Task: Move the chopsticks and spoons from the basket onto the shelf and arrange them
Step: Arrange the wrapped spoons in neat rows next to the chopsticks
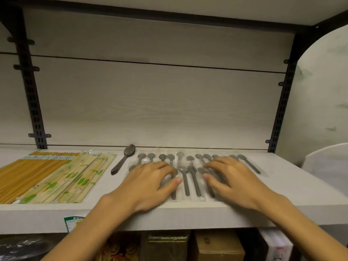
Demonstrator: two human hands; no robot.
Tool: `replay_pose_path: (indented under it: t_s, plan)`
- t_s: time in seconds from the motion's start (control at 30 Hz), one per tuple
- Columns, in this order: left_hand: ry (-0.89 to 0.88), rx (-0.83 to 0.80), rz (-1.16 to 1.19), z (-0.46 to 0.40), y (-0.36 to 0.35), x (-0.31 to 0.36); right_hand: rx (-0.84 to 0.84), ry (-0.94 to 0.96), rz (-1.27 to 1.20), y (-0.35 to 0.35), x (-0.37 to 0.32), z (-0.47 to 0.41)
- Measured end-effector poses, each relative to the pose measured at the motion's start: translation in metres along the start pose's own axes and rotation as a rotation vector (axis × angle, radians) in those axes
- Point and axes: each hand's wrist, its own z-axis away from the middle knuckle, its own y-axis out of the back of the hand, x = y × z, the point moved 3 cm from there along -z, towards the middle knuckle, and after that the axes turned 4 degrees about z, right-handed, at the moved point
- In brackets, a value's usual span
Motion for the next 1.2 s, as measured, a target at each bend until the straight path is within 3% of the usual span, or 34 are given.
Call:
replay_pose_path:
  t_s: [0.27,0.4,0.67,0.77,1.2]
  plan:
    - [0.032,-0.348,0.042,-0.063,-0.02,0.002,-0.018,-0.025,-0.009,-0.003,0.049,-0.014]
    - [0.043,-0.384,-0.016,-0.069,-0.028,-0.002,-0.017,-0.04,-0.035,-0.004,0.068,-0.01]
    - [0.057,-0.192,-0.091,-0.055,-0.023,0.011,-0.035,0.019,-0.075,-0.006,0.068,0.0]
    - [-0.01,-0.102,-0.054,-0.036,-0.024,0.036,-0.056,0.069,-0.091,-0.01,0.055,0.006]
    - [-0.039,0.039,0.011,-0.004,-0.032,0.078,-0.075,0.117,-0.129,-0.012,0.038,0.029]
